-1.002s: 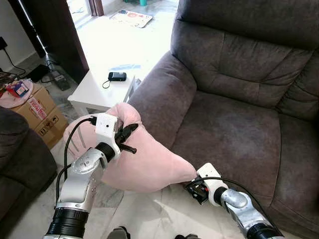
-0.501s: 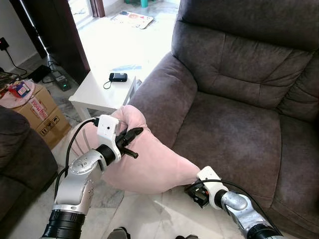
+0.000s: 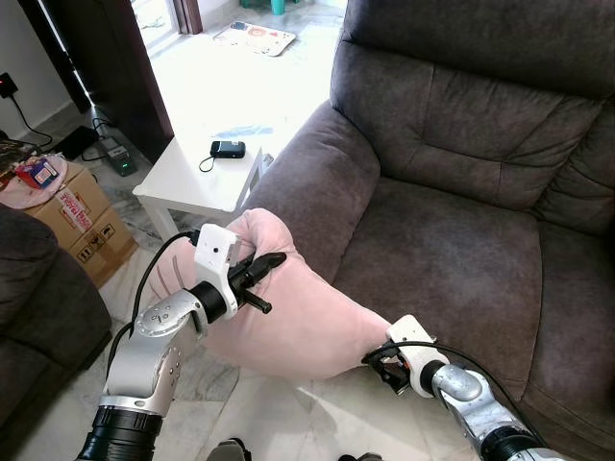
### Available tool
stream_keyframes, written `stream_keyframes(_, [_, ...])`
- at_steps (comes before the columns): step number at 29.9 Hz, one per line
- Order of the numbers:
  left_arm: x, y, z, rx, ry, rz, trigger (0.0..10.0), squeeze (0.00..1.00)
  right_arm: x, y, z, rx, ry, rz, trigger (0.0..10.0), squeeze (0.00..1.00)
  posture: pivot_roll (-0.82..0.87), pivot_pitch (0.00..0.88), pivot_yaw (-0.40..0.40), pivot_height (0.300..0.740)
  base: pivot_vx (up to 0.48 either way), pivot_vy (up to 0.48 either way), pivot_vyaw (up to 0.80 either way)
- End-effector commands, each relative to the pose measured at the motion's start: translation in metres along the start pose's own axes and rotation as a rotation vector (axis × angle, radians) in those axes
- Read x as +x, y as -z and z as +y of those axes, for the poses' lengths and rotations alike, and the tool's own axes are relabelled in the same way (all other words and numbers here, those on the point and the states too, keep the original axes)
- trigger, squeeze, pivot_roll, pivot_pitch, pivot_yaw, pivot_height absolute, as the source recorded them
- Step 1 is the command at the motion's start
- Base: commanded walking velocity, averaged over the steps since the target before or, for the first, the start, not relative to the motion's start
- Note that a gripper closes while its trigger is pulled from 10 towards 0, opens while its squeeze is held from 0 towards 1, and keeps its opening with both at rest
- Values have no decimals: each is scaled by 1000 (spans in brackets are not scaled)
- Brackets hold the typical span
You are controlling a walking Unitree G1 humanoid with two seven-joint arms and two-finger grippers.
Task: Move the pillow to the sofa from floor
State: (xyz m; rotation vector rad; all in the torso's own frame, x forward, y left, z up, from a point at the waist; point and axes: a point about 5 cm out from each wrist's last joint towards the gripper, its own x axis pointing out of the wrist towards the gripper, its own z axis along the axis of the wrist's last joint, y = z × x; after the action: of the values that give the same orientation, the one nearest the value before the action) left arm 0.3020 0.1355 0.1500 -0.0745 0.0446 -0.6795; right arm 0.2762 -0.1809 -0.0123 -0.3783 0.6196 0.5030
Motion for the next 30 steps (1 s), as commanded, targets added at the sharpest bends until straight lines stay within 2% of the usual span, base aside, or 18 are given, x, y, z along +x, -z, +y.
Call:
stream_keyframes(1, [1, -27, -11, 53, 73, -108, 10000, 0, -2, 11, 4, 5, -32, 46, 10000, 0, 109, 131, -20, 740, 0, 0, 0])
stream_keyframes(5, [1, -27, -10, 56, 73, -111, 10000, 0, -2, 16, 8, 12, -60, 57, 10000, 0, 109, 131, -21, 740, 0, 0, 0])
stream_keyframes(6, [1, -28, -10, 56, 73, -112, 10000, 0, -2, 16, 8, 15, -60, 58, 9294, 0, 109, 131, -21, 740, 0, 0, 0])
stream_keyframes(7, [1, -28, -10, 56, 72, -112, 10000, 0, -3, 17, 9, 17, -58, 59, 2706, 0, 111, 132, -21, 740, 0, 0, 0])
stream_keyframes(8, [1, -28, -10, 56, 71, -112, 10000, 0, -3, 17, 9, 18, -57, 61, 0, 0, 111, 132, -21, 740, 0, 0, 0])
stream_keyframes(12, [0, -28, -10, 56, 66, -113, 10000, 0, -2, 14, 8, 59, -51, 28, 0, 0, 110, 133, -19, 740, 0, 0, 0])
stream_keyframes(30, [2, -25, -9, 55, 62, -105, 10000, 0, -1, 7, 9, 57, -81, -14, 0, 0, 105, 134, -15, 740, 0, 0, 0])
